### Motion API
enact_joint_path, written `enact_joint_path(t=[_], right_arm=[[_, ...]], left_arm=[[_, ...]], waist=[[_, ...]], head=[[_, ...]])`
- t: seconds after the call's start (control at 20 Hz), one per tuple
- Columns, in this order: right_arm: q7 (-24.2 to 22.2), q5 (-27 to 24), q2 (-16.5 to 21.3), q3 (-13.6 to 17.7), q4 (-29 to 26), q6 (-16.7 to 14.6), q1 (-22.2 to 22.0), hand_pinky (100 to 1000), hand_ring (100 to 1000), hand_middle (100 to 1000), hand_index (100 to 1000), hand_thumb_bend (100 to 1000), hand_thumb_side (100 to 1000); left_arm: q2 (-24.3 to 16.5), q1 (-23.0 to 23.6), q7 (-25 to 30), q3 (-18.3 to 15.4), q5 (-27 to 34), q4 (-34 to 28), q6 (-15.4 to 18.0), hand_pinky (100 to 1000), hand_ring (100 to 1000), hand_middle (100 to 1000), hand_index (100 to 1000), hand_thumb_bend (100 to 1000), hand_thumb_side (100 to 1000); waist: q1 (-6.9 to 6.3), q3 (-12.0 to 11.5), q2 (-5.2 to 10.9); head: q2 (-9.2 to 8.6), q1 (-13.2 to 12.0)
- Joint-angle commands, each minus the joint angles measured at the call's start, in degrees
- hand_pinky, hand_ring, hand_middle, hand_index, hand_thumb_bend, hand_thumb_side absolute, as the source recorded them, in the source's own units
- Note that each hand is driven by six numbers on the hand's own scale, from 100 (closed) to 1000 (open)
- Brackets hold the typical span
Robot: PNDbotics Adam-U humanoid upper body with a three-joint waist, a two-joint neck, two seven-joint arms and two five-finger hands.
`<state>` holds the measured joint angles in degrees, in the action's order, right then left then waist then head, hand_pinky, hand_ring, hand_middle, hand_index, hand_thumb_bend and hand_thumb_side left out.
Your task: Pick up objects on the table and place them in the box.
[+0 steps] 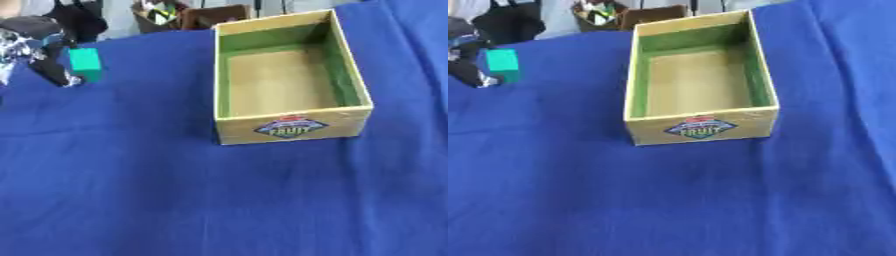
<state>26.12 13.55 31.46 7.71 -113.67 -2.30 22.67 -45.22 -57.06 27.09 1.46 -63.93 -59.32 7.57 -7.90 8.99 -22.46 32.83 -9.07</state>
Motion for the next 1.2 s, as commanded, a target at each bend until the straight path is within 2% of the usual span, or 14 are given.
enact_joint_path(t=[0.05,0.3,0.6,0.65,0.7,0.8,1.0,1.2], right_arm=[[0.2,-0.7,0.4,0.5,-0.9,0.1,0.2,730,769,737,742,100,884],[0.1,-1.1,0.0,0.4,-0.9,-0.2,0.3,728,768,737,742,100,898],[0.1,-1.4,-0.3,0.5,-0.9,-0.2,-0.1,728,767,737,742,100,882],[0.2,-1.4,-0.4,0.5,-0.9,-0.2,-0.1,728,767,737,742,100,883],[0.1,-1.5,-0.4,0.4,-0.9,-0.2,-0.1,728,767,737,742,100,881],[-0.1,-1.6,-0.5,0.1,-0.9,-0.4,0.3,728,767,736,742,100,881],[-0.5,-1.9,-0.7,-0.2,-0.9,-0.6,0.8,728,767,736,742,100,880],[-0.7,-2.1,-1.0,-0.3,-0.9,-0.8,1.1,728,767,736,742,100,880]], left_arm=[[-1.0,-1.6,-0.9,0.1,1.6,-4.3,-0.9,259,461,354,198,100,365],[1.0,-2.7,-0.4,1.1,3.0,-10.4,-1.8,215,443,332,187,100,354],[4.7,-4.2,0.2,4.0,3.1,-19.6,-1.9,200,447,332,177,100,351],[6.0,-4.6,0.5,4.6,2.9,-21.3,-1.9,202,446,323,176,100,417],[7.0,-4.9,0.9,5.3,2.7,-22.7,-1.9,201,444,318,176,100,347],[9.0,-5.6,2.1,7.0,2.7,-24.9,-1.1,223,448,317,174,100,346],[13.5,-7.2,4.5,9.3,2.8,-26.2,0.2,211,443,312,170,100,345],[19.4,-8.7,5.3,10.4,3.6,-24.4,0.6,193,439,308,166,100,349]], waist=[[0.64,-0.4,2.34],[1.19,-0.7,4.12],[1.56,-0.7,5.53],[1.63,-0.7,5.68],[1.67,-0.6,5.78],[1.71,-0.3,5.93],[1.7,0.3,6.14],[1.73,0.7,6.26]], head=[[0.95,0.5],[1.99,0.9],[2.8,1.2],[2.87,1.0],[2.94,0.9],[3.07,0.5],[3.25,-0.1],[3.26,-0.5]])
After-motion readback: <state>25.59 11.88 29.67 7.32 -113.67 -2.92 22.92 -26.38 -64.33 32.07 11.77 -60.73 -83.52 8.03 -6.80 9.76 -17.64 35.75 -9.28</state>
